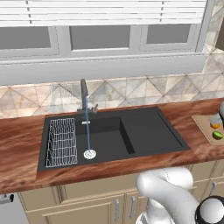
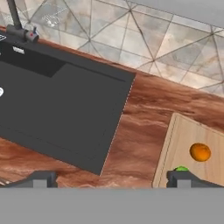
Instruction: Pick the kiwi, tangerine from the sink and place them on the cutting board to airdry. Then turn off the sink faucet.
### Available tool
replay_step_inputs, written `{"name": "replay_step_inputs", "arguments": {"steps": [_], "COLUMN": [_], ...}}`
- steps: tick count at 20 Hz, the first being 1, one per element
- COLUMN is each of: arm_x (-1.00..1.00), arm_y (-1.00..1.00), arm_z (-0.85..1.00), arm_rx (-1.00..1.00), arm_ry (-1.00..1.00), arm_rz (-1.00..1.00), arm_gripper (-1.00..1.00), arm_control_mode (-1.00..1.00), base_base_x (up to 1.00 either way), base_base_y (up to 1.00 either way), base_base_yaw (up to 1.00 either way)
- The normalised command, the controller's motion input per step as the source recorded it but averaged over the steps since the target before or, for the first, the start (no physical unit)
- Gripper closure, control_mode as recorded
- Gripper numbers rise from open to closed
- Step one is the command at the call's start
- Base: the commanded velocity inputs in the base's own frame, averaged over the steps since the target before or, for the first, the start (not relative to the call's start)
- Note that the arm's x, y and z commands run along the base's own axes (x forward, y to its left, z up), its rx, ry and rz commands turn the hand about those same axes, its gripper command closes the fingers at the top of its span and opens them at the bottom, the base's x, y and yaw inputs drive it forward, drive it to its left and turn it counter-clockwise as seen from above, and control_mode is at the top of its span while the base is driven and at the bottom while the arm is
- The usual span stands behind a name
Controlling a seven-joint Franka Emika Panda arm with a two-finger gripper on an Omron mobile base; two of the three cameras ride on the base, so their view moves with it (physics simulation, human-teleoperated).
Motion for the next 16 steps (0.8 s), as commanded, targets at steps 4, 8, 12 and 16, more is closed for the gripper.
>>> {"name": "replay_step_inputs", "arguments": {"steps": [4, 8, 12, 16], "arm_x": [-0.27, -0.52, -0.52, -0.56], "arm_y": [0.03, 0.0, 0.03, 0.27], "arm_z": [0.81, 0.1, -0.03, 0.0], "arm_rx": [0.03, 0.0, 0.0, 0.0], "arm_ry": [0.0, -0.06, -0.15, -0.19], "arm_rz": [0.16, 0.21, 0.24, 0.2], "arm_gripper": [-1.0, -1.0, -1.0, -1.0], "arm_control_mode": [-1.0, -1.0, -1.0, -1.0], "base_base_x": [0.0, 0.0, 0.0, 0.0], "base_base_y": [0.0, 0.0, 0.0, 0.0], "base_base_yaw": [0.0, 0.0, 0.0, 0.0]}}
